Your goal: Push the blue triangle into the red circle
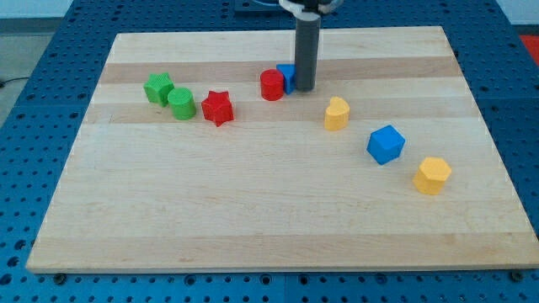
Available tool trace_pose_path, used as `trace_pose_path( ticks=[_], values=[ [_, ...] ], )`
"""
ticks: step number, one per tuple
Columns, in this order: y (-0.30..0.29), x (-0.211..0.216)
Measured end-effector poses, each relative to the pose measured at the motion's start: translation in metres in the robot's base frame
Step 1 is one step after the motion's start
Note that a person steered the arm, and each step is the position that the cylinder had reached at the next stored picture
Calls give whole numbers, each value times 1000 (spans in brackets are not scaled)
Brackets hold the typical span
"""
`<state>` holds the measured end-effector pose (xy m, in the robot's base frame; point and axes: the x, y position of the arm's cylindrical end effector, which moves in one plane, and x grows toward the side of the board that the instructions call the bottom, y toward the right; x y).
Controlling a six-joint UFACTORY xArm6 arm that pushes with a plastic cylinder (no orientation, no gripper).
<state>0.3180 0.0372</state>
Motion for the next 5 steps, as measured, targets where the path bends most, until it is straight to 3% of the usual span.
trace_pose_path(
  ticks=[1,3,5],
  values=[
    [-5,-35],
    [-48,-39],
    [-51,-27]
  ],
)
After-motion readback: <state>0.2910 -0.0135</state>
